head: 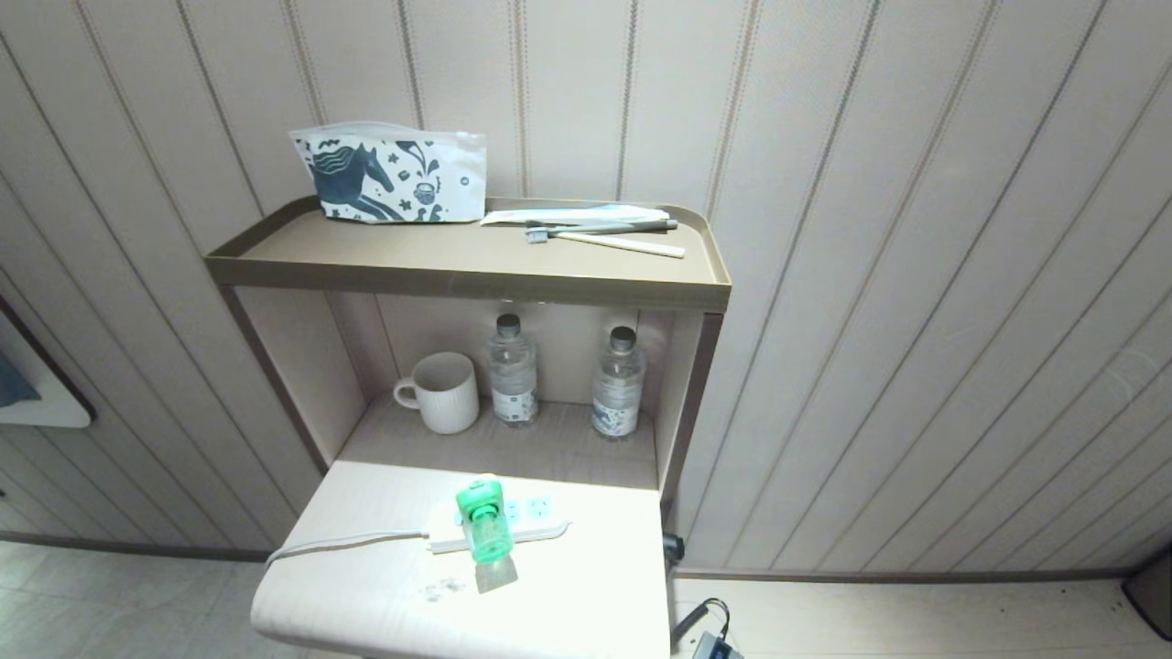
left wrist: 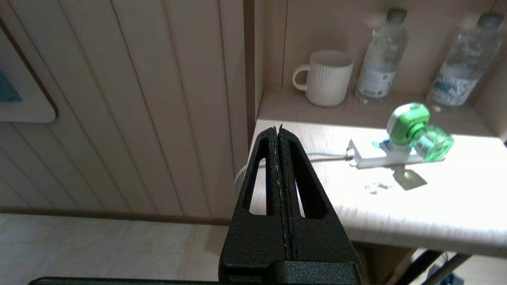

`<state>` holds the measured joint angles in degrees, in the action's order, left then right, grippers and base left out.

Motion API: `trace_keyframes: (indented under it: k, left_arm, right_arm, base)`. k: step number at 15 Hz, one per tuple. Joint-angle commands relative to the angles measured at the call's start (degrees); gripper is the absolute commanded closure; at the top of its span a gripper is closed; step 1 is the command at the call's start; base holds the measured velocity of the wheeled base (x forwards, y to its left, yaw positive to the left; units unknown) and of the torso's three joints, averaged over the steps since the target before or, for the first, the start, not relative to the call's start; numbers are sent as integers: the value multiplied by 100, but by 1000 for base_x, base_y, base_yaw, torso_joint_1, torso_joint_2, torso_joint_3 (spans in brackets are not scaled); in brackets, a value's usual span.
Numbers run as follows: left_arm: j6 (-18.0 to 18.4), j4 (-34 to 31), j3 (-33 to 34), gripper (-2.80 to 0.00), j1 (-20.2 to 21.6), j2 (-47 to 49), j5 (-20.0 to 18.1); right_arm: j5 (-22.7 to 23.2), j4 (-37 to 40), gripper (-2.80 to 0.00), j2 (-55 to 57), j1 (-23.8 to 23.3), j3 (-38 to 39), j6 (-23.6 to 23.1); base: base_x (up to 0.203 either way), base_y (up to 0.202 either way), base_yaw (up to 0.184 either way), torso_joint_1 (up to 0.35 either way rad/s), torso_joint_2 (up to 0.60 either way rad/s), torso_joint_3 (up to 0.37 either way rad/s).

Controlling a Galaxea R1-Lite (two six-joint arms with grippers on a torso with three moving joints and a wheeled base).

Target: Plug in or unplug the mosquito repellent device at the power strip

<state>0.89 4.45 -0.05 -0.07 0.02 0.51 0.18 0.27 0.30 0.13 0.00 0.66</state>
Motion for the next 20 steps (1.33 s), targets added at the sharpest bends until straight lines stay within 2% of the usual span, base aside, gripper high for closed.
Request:
trace_keyframes:
  k: [1, 2, 7, 9, 20]
  left_arm:
    - [90, -174, 5, 0, -1, -2, -10]
    - [89, -427, 5, 0, -1, 4, -30]
    - [91, -429, 5, 0, -10, 13, -51]
    - [-89, -392, 5, 0, -10, 6, -34]
    - [-115, -383, 5, 0, -10, 6, -34]
  right_arm:
    - [-1, 0, 0, 5, 4, 0, 2]
    - [8, 0, 0, 5, 4, 0, 4]
    - [-1, 0, 0, 5, 4, 0, 4]
    - [6, 0, 0, 5, 4, 0, 4]
    - [-68, 8, 0, 5, -5, 0, 57]
  base:
    - [0, 0, 0, 0, 0, 0]
    - [0, 0, 0, 0, 0, 0]
    - [0, 0, 0, 0, 0, 0]
    - [0, 0, 0, 0, 0, 0]
    - [0, 0, 0, 0, 0, 0]
